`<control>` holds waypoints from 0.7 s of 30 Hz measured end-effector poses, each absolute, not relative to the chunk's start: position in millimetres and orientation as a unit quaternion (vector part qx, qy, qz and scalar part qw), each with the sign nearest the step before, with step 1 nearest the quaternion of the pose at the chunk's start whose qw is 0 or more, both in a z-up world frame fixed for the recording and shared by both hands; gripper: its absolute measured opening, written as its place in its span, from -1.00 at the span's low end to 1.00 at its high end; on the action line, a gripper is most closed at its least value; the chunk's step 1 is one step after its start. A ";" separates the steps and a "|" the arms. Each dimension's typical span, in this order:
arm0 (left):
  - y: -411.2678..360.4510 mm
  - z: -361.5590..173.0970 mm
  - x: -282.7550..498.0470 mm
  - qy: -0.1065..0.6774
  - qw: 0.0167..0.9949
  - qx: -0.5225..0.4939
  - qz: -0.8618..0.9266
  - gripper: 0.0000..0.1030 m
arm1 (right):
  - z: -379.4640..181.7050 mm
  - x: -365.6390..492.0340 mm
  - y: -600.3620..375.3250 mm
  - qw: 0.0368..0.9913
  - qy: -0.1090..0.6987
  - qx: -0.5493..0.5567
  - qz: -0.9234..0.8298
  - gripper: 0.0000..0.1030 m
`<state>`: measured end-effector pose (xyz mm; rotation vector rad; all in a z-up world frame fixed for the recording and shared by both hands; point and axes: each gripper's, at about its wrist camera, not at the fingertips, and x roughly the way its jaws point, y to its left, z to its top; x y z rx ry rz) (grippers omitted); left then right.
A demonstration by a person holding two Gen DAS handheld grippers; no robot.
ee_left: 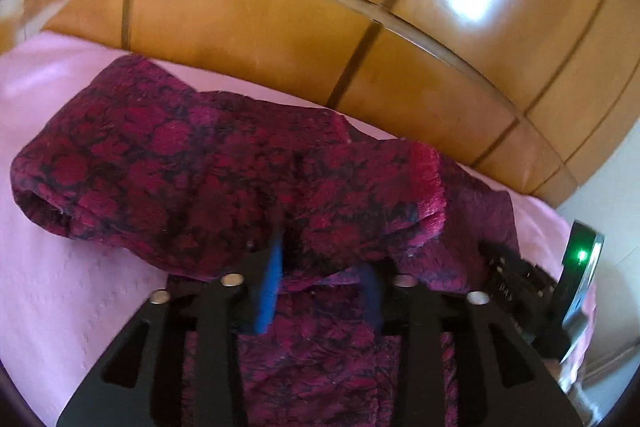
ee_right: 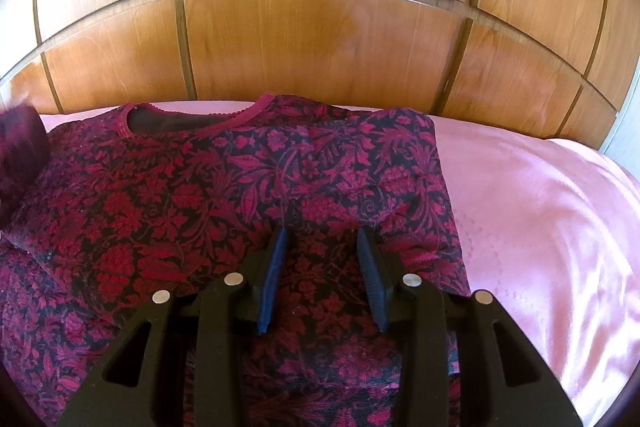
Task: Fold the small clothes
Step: 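Grasp the other sleeve cuff with the left gripper and fold it across the body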
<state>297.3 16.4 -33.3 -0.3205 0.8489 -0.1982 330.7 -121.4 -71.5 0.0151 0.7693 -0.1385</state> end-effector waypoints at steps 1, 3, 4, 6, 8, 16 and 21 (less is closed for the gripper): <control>14.9 -29.8 294.7 0.407 0.895 -0.153 -0.101 0.11 | -71.5 330.9 -121.4 0.925 0.375 0.008 -0.067 -0.29; 13.8 -21.8 285.1 0.399 0.897 -0.155 -0.106 0.25 | -71.3 331.7 -120.7 0.924 0.376 0.008 -0.068 -0.29; 17.4 -18.6 272.9 0.393 0.899 -0.155 -0.112 0.39 | -71.4 331.7 -120.8 0.924 0.376 0.008 -0.068 -0.29; 19.6 -17.9 260.5 0.385 0.902 -0.158 -0.114 0.42 | -70.4 333.0 -121.2 0.923 0.380 0.010 -0.066 -0.27; 21.4 -16.3 249.3 0.380 0.904 -0.157 -0.117 0.43 | -67.7 334.9 -123.1 0.921 0.385 0.015 -0.059 -0.19; 26.8 -39.0 207.5 0.380 0.907 -0.149 -0.107 0.42 | -15.4 321.0 -94.0 0.929 0.357 0.082 0.043 0.04; 37.5 -58.0 201.3 0.396 0.896 -0.179 -0.089 0.42 | -14.2 340.0 -24.4 0.879 0.416 0.145 0.184 -0.10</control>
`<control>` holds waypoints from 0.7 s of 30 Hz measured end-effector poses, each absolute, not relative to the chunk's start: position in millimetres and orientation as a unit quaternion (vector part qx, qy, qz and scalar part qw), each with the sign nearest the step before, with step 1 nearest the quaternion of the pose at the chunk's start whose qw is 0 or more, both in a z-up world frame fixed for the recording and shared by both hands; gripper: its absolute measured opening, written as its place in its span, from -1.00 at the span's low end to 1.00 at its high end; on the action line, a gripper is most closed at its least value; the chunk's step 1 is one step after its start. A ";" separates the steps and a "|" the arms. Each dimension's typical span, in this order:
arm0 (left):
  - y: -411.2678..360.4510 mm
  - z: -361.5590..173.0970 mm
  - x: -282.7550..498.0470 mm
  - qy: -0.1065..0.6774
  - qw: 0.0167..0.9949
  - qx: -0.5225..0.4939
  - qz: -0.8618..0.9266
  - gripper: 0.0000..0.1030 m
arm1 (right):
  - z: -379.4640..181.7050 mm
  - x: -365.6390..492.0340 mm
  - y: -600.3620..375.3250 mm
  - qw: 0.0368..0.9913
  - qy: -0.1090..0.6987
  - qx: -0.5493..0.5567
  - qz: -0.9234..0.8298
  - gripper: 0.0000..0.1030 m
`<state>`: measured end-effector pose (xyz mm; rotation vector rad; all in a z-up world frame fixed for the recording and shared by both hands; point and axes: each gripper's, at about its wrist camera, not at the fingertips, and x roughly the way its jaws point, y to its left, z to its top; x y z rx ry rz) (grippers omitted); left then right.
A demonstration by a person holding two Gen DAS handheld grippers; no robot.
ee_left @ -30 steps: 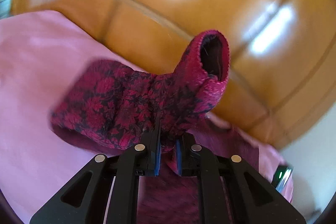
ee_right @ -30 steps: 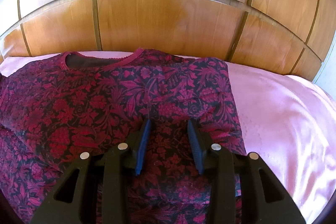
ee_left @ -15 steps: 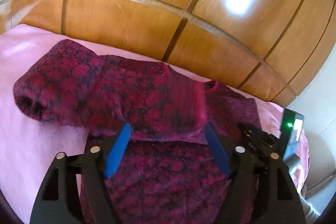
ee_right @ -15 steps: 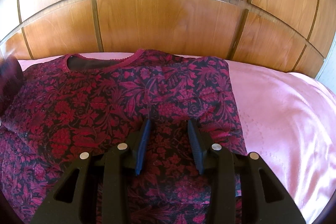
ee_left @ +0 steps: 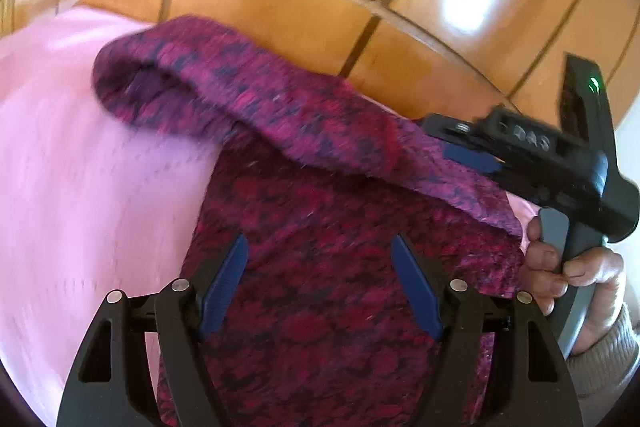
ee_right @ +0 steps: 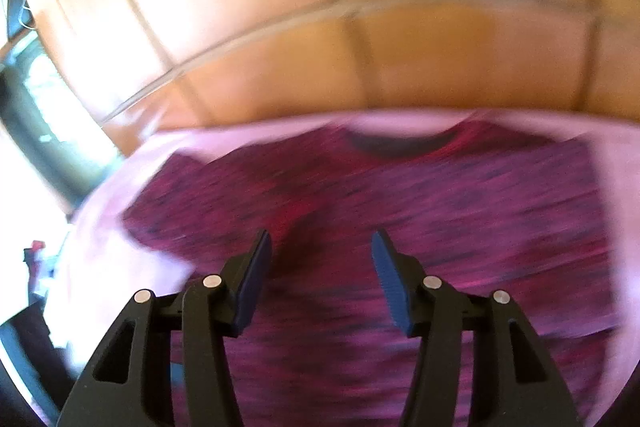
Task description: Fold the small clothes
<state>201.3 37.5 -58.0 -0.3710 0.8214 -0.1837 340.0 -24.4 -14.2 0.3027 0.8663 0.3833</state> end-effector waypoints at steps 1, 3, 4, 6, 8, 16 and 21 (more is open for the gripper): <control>41.2 -59.7 200.4 0.396 0.895 -0.186 -0.084 0.42 | -19.3 345.7 -11.8 0.869 0.429 0.151 0.193 -0.13; 47.2 -61.2 198.6 0.394 0.895 -0.193 -0.077 0.42 | -34.5 359.7 13.4 0.854 0.459 0.152 0.192 -0.41; 51.9 -61.7 197.6 0.394 0.895 -0.196 -0.071 0.42 | -39.8 364.2 19.2 0.850 0.470 0.151 0.187 -0.50; 63.0 -61.7 195.7 0.394 0.894 -0.208 -0.060 0.42 | -38.5 368.9 29.3 0.859 0.467 0.126 0.167 -0.92; 82.2 -60.8 193.7 0.386 0.893 -0.227 -0.036 0.42 | -24.6 360.6 29.9 0.871 0.446 0.118 0.167 -0.93; 110.9 -60.2 219.1 0.396 0.883 -0.247 0.046 0.42 | 69.3 314.6 -16.0 0.941 0.305 0.069 0.130 -0.93; 97.4 -61.5 255.0 0.417 0.882 -0.208 0.068 0.42 | 94.1 306.7 -59.7 0.959 0.259 0.078 0.087 -0.93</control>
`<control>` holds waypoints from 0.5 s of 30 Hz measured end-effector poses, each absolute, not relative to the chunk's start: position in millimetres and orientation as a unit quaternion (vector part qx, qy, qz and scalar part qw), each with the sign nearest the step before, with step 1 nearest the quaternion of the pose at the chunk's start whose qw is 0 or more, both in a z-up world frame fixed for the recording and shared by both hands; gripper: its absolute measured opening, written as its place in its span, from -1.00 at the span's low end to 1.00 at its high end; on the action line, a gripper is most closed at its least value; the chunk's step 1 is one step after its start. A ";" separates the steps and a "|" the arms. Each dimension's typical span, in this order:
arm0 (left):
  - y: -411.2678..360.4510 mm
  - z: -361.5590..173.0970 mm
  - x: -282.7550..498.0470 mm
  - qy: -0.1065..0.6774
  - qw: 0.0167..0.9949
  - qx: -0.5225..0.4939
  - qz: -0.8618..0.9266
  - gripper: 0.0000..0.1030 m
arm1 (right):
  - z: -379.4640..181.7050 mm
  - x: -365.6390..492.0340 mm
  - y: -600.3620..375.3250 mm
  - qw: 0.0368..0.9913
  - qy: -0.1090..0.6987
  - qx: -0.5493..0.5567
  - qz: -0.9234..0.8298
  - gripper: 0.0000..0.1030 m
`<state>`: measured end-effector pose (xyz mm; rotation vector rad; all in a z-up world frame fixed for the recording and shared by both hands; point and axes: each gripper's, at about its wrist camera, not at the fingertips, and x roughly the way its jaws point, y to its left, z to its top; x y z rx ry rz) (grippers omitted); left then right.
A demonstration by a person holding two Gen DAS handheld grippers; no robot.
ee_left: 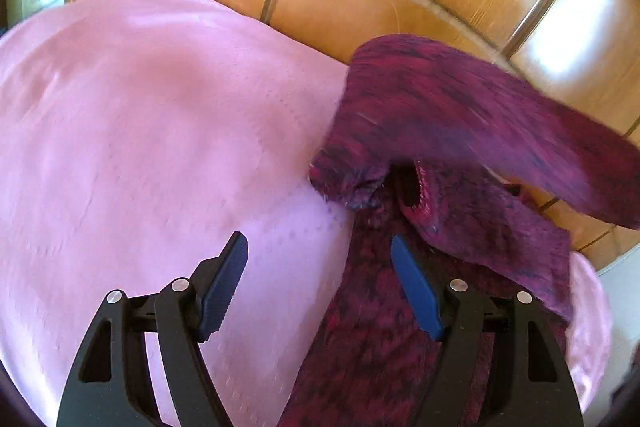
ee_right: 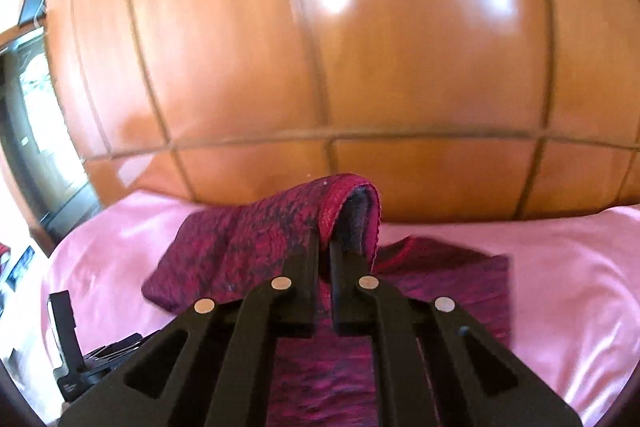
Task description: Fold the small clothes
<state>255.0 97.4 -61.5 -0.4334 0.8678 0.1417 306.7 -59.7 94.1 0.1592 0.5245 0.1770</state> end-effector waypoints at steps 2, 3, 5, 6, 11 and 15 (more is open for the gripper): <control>90.3 -64.8 271.2 0.425 0.880 -0.195 0.079 0.42 | 97.2 303.8 -83.4 0.963 0.249 0.082 0.066 -0.93; 86.4 -68.1 280.6 0.433 0.878 -0.183 0.090 0.42 | 95.3 303.6 -95.1 0.964 0.248 0.084 0.051 -0.93; 82.9 -73.8 291.6 0.442 0.875 -0.168 0.105 0.42 | 86.4 301.2 -113.7 0.963 0.252 0.091 0.030 -0.93; 83.3 -77.2 295.8 0.447 0.873 -0.160 0.114 0.42 | 75.9 305.9 -128.7 0.961 0.259 0.094 0.011 -0.93; 79.6 -82.4 305.1 0.452 0.872 -0.136 0.130 0.45 | 10.7 325.5 -175.8 0.929 0.339 0.144 -0.036 -0.93; 84.8 -84.8 304.1 0.450 0.872 -0.142 0.127 0.45 | -41.5 330.2 -189.7 0.902 0.392 0.174 -0.052 -0.93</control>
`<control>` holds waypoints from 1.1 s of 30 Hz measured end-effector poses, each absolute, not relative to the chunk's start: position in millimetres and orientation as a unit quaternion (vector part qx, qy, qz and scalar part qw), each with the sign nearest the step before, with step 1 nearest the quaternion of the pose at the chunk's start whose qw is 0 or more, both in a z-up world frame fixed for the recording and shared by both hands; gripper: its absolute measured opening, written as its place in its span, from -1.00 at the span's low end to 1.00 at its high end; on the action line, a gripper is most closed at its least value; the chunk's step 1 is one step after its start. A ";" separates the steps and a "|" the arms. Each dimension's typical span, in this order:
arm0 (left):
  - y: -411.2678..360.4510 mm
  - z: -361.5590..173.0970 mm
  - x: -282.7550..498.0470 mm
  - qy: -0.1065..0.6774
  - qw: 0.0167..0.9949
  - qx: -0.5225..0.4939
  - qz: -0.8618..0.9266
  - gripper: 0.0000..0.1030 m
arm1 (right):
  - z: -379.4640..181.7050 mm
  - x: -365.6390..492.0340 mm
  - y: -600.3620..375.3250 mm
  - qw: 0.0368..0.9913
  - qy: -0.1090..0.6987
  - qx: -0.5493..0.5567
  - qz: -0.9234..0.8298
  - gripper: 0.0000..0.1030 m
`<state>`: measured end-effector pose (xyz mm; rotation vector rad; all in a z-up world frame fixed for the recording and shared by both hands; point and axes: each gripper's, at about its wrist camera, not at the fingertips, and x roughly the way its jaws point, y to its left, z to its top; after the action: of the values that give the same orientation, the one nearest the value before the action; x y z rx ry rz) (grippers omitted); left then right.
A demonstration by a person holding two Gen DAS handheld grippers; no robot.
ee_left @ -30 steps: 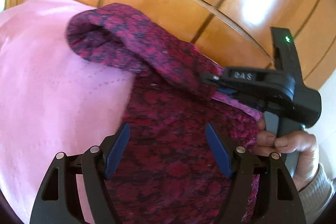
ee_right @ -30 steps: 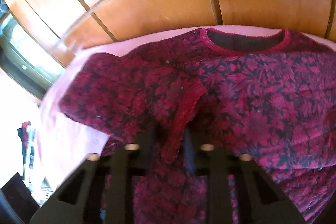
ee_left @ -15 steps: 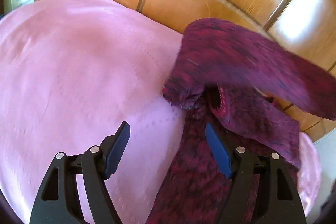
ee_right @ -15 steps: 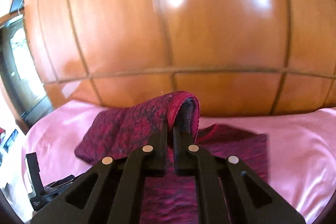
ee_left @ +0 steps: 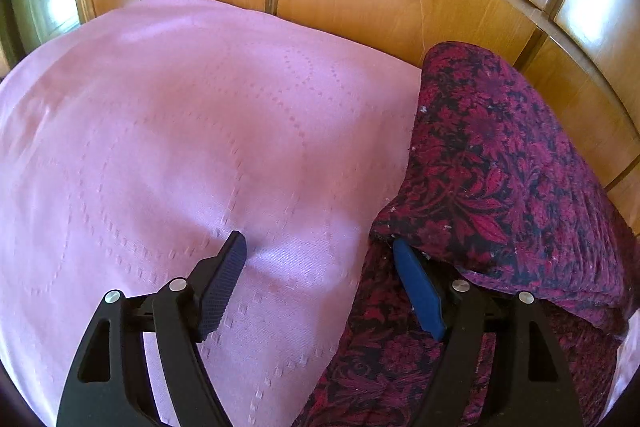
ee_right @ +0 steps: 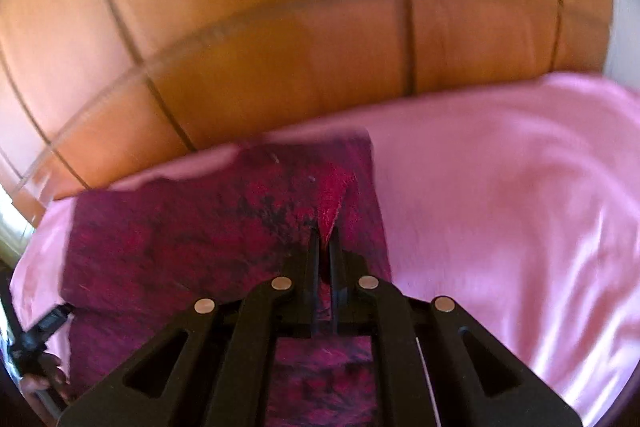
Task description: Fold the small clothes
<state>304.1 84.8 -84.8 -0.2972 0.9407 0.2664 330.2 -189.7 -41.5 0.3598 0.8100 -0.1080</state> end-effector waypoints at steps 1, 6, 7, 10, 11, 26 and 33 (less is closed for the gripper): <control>84.3 -86.5 303.7 0.450 0.872 -0.142 0.128 0.45 | -48.5 330.4 -190.4 0.900 0.395 0.177 -0.054 -0.93; 91.5 -79.3 295.2 0.450 0.872 -0.159 0.108 0.37 | -49.7 329.1 -188.8 0.902 0.396 0.163 -0.053 -0.92; 96.2 -75.6 289.3 0.446 0.873 -0.180 0.086 0.37 | -48.5 328.5 -189.9 0.902 0.396 0.166 -0.048 -0.92; 117.3 -61.1 275.6 0.420 0.878 -0.226 0.039 0.37 | -46.4 326.3 -196.0 0.899 0.396 0.186 -0.032 -0.90; 123.8 -55.9 276.0 0.413 0.879 -0.236 0.028 0.37 | -46.5 325.4 -198.1 0.898 0.396 0.192 -0.029 -0.90; 130.7 -64.7 387.1 0.457 0.831 -0.314 -0.049 0.37 | -14.8 291.0 -198.3 0.909 0.374 0.184 0.009 -0.93; 124.1 -76.4 414.8 0.482 0.816 -0.312 -0.069 0.36 | -37.1 297.0 -199.0 0.896 0.412 0.165 -0.009 -0.93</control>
<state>414.8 124.1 -76.4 -0.6651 1.0285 -0.1462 297.0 -199.0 -37.1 0.3418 0.8543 -0.0182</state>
